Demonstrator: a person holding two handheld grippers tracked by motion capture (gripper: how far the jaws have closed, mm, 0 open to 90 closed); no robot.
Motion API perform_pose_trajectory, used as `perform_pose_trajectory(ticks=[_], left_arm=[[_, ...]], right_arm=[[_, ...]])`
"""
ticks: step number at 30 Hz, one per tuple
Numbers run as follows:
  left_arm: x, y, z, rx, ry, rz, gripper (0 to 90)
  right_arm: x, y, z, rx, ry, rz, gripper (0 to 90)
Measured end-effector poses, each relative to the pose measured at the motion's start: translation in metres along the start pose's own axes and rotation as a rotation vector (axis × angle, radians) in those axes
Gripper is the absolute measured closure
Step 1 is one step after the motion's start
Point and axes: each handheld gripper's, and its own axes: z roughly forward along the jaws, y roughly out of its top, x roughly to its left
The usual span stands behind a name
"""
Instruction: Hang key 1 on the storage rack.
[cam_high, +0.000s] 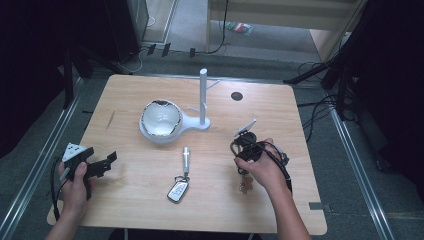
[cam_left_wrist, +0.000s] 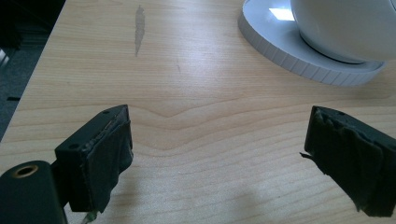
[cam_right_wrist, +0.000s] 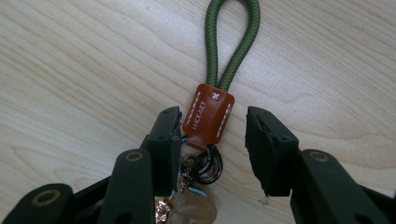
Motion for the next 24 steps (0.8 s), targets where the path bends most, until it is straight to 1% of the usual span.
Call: perform_pose_trajectory(ticks=[1,3,4,5,7,9,14,18,24], left_arm=[[0.000,0.000,0.000,0.000,0.000,0.000,8.0],[0.000,0.000,0.000,0.000,-0.001,0.001,8.0],[0.000,0.000,0.000,0.000,0.000,0.000,8.0],[0.000,0.000,0.000,0.001,0.000,-0.001,8.0],[0.000,0.000,0.000,0.001,0.000,-0.001,8.0],[0.000,0.000,0.000,0.001,-0.001,-0.001,8.0],[0.000,0.000,0.000,-0.001,-0.001,-0.004,8.0],[0.000,0.000,0.000,0.000,0.000,-0.003,8.0],[0.000,0.000,0.000,0.001,0.000,-0.002,8.0]], right_arm=[[0.001,0.001,0.002,0.011,-0.006,0.008,57.8],[0.000,0.002,0.004,0.018,-0.006,0.002,57.9],[0.001,0.004,0.007,0.036,-0.010,0.018,59.8],[0.001,0.004,0.008,0.038,-0.011,0.019,60.1],[0.002,0.006,0.011,0.050,-0.004,0.033,61.0],[0.003,0.007,0.014,0.062,0.007,0.034,61.9],[0.003,0.009,0.017,0.086,0.001,0.050,63.2],[0.003,0.010,0.018,0.087,0.002,0.062,63.7],[0.005,0.012,0.019,0.094,-0.015,0.073,64.5]])
